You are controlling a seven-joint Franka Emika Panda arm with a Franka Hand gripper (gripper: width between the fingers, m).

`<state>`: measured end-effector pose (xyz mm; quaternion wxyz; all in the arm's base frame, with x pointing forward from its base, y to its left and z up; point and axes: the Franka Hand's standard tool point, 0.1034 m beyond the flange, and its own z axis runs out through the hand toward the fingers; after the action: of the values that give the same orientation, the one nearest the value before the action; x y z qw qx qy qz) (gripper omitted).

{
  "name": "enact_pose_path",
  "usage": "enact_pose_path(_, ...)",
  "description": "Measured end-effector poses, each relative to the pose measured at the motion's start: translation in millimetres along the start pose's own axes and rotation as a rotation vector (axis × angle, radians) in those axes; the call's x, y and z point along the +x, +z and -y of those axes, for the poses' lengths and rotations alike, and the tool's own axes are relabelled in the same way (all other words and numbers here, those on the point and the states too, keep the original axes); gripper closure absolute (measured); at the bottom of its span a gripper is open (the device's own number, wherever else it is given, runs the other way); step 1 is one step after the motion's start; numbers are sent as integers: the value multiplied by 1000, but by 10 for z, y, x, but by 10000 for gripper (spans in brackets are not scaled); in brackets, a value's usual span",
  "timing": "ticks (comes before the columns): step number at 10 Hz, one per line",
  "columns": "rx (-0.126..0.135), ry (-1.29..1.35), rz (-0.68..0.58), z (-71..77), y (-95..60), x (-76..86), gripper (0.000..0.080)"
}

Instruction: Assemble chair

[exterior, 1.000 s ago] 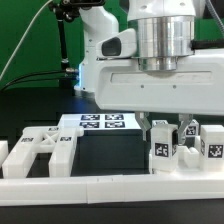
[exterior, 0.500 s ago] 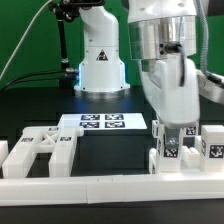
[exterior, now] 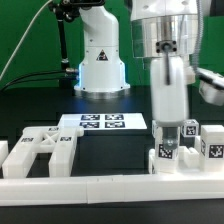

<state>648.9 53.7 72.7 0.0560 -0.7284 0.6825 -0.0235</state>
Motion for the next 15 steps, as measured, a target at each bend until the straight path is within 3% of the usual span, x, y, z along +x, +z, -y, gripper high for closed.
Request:
enact_pose_path(1,24,-222,-10,23,5,5,259)
enact_pose_path(2,36,-406,-18,-15,47,-26,174)
enact_pose_path(3,26,-478,-14,-89,73,-70,154)
enact_pose_path(7,24,-791,-24,-68,64,-23,150)
enact_pose_path(8,18,-980,-34,-56,65,19,150)
enact_pose_path(9,21,-912,-31,-57,67,13,150)
enact_pose_path(11,20,-917,-32,-57,67,20,388)
enact_pose_path(12,22,-831,-29,-57,67,13,388)
enact_pose_path(13,23,-754,-28,-57,67,15,515)
enact_pose_path(15,12,-577,-19,-59,69,5,515)
